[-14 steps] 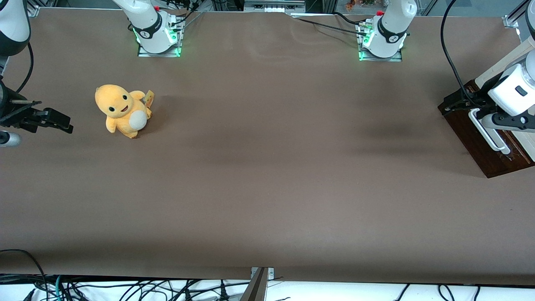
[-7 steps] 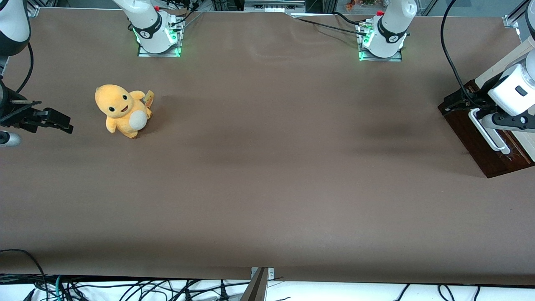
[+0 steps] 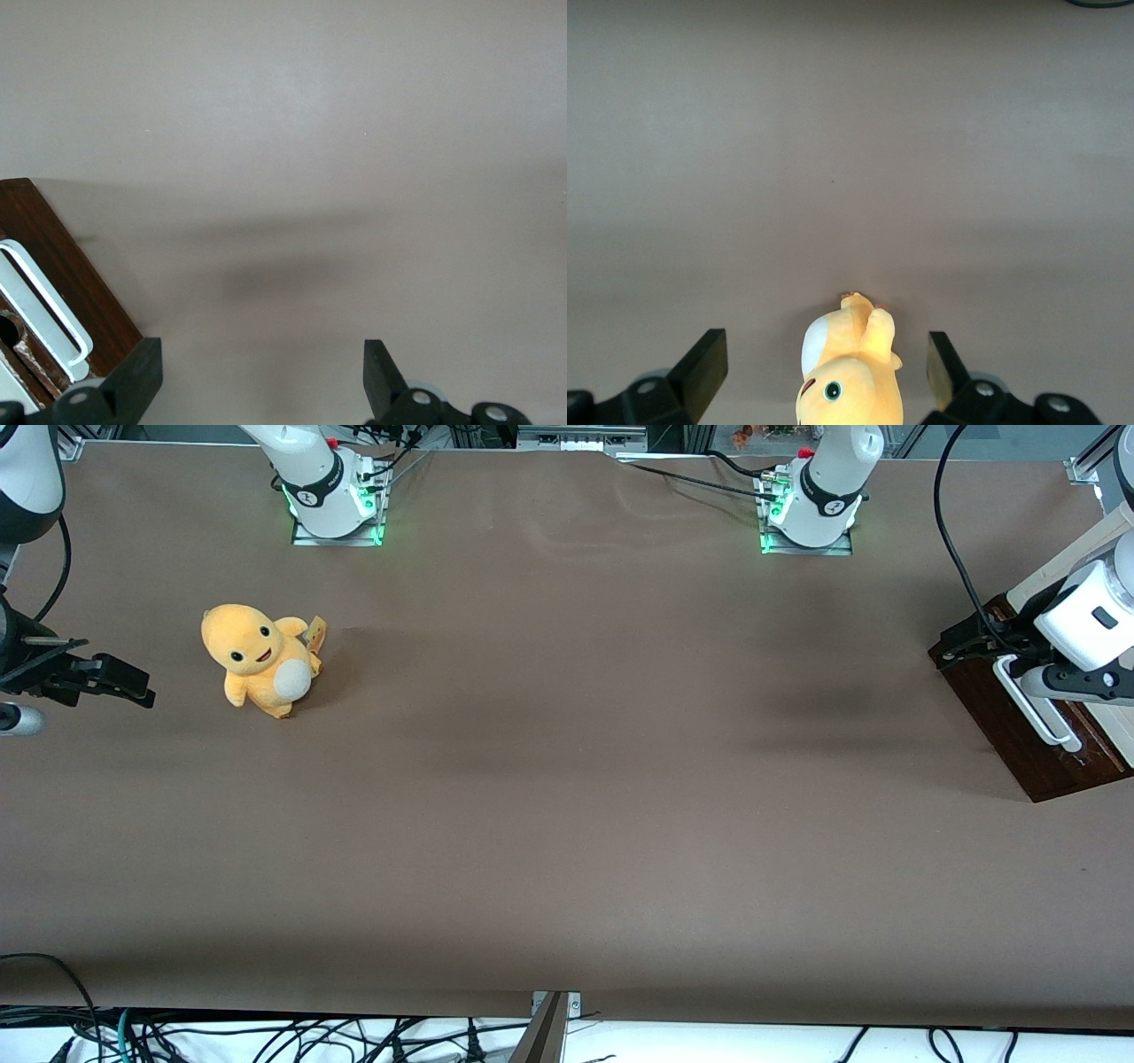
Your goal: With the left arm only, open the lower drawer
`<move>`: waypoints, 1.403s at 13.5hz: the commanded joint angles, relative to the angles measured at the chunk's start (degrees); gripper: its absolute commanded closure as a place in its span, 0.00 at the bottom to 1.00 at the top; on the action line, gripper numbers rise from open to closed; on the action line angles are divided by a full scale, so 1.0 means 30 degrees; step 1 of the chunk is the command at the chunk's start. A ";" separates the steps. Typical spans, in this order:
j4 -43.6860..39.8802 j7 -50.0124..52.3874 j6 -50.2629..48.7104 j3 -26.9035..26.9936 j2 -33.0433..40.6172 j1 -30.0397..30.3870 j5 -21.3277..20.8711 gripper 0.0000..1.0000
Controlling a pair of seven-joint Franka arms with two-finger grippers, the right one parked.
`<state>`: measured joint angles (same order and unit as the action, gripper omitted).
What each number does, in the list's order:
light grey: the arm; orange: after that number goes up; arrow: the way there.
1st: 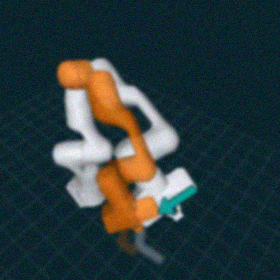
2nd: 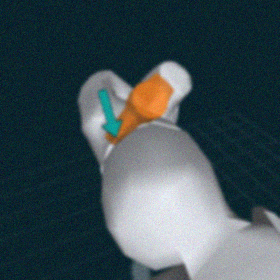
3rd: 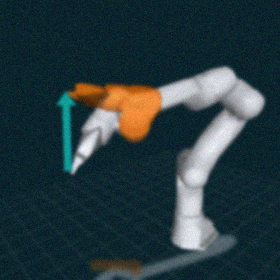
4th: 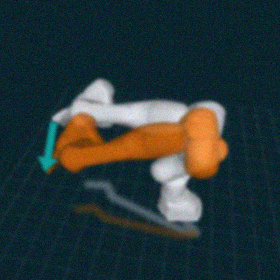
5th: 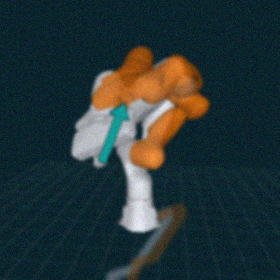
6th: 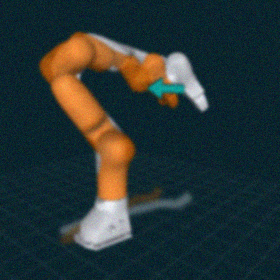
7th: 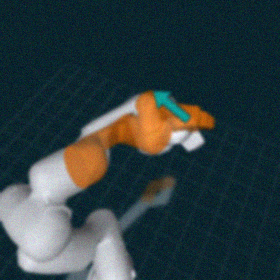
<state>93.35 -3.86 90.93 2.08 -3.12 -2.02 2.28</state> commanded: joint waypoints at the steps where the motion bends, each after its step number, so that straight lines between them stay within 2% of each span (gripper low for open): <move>1: -0.0003 0.0552 -0.0103 0.0008 -0.0365 0.0088 0.0177 0.00; 3: -0.0062 0.2159 -0.0219 0.0038 -0.1708 0.0059 0.0148 0.00; 5: -0.0062 0.2547 -0.0513 0.0038 -0.2589 0.0059 -0.0899 0.00; 13: -0.0061 0.4565 -0.1684 -0.0021 -0.6631 -0.0409 -0.8573 0.00; 17: -0.0062 0.6557 -0.3410 -0.0021 -0.9237 -0.1520 -1.3698 0.00; 19: -0.0062 0.7466 -0.3851 -0.0021 -1.0293 -0.1581 -1.4965 0.00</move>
<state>94.38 16.11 81.69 1.80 -30.66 -6.02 -38.67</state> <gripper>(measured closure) 0.000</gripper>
